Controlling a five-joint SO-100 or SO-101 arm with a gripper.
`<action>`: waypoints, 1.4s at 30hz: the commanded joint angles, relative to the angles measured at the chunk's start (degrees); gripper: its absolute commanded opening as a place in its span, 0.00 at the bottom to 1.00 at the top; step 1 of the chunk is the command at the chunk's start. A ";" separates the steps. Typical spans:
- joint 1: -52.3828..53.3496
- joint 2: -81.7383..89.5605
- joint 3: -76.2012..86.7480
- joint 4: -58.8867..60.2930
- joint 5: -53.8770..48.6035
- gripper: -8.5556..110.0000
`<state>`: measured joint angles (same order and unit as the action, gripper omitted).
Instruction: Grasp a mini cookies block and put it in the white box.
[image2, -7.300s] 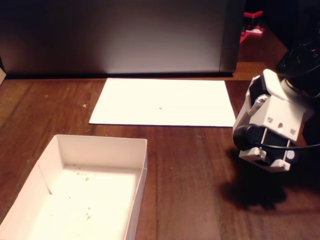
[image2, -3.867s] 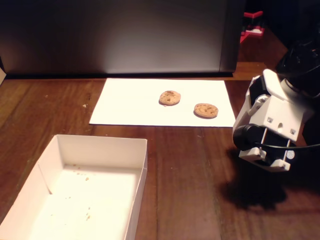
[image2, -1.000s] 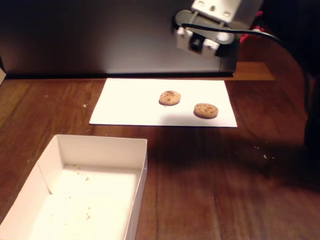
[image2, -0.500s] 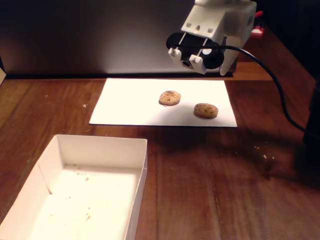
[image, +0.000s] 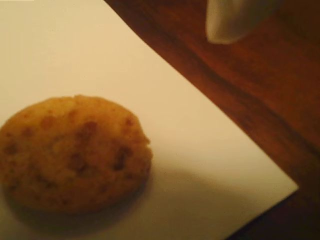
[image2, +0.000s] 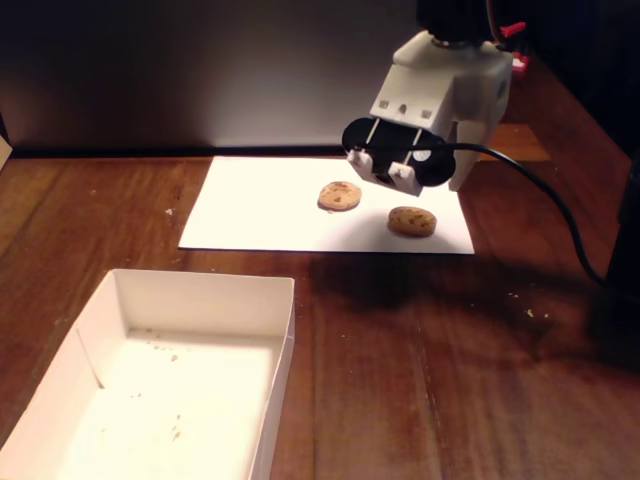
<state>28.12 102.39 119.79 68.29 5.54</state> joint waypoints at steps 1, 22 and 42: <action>-0.09 1.23 -1.32 -1.76 0.26 0.32; 0.35 -10.02 -2.55 -4.22 1.41 0.41; 1.85 -14.33 -4.83 -5.54 1.32 0.41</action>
<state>29.62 87.54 119.79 63.37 6.77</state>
